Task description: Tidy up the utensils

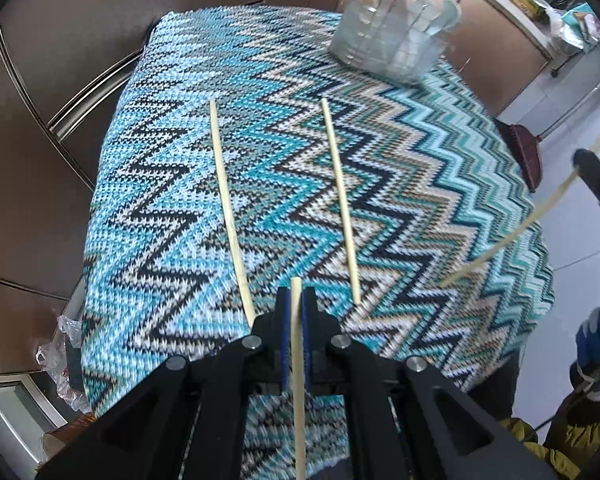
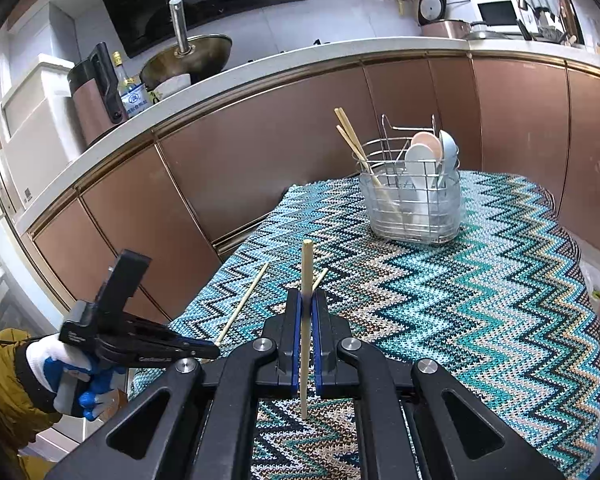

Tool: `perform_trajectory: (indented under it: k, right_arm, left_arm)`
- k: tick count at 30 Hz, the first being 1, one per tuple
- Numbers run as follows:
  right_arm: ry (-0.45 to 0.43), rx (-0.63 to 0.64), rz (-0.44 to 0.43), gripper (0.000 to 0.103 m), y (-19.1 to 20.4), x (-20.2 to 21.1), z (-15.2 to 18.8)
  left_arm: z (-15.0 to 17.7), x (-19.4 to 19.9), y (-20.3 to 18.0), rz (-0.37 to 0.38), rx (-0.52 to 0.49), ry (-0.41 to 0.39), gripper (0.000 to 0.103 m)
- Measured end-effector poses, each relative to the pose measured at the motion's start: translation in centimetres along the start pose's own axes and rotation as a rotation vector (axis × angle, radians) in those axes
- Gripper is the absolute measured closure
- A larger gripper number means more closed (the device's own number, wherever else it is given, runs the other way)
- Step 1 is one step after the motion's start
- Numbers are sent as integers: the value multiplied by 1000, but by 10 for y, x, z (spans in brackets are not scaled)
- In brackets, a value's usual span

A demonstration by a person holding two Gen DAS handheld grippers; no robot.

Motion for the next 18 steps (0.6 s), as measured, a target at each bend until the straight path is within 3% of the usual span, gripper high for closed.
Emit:
perform_trajectory:
  k: [11,14,18]
  right_arm:
    - [-21,26,20,98,13,21,0]
    - [-31,37,24,98,17,27,-3]
    - [-43,53,25,98,22,33,-9]
  left_arm:
    - [34,21,-8,20,-12,-2,98]
    - [29,36,-9,35,2,-40,98]
    - [3,76,-11,66,11,-159,98]
Point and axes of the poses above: each gripper's, at about its wrist camera, not at the fingertips, and x roughly against the way its jaws point, y to its left, z to its underside, the point moved 9 cm from there along -x, roughly the way its jaws point, and after that the axes turned 10 degrees about -z, right-handed, at the moved point
